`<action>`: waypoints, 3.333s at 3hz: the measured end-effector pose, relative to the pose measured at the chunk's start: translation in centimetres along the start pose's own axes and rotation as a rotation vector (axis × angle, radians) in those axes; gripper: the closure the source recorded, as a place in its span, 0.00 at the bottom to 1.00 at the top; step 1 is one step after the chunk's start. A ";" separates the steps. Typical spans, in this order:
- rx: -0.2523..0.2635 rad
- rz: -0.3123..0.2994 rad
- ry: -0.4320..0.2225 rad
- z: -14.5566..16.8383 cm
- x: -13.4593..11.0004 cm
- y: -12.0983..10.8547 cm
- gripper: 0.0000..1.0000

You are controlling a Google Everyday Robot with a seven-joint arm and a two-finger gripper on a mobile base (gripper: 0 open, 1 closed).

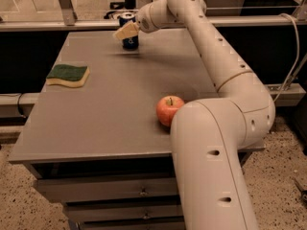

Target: Move pepsi can near apple

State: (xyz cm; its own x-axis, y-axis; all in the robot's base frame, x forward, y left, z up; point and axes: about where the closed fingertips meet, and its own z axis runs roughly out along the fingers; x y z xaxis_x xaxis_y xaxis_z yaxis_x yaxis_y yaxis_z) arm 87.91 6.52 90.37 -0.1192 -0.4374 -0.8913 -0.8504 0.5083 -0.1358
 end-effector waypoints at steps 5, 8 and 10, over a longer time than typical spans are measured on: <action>-0.085 -0.110 0.062 -15.6 -0.9 7.8 1.00; -0.198 -0.130 0.124 -25.3 -0.5 16.9 1.00; -0.167 -0.144 0.086 -32.3 2.3 16.9 1.00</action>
Offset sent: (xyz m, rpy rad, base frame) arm -0.0742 -0.0414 0.0611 -0.0533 -0.0926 0.0284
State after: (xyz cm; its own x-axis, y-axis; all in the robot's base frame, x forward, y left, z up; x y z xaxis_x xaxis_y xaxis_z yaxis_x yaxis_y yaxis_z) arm 56.68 -9.83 100.01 -0.0277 -0.5622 -0.8265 -0.9338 0.3096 -0.1794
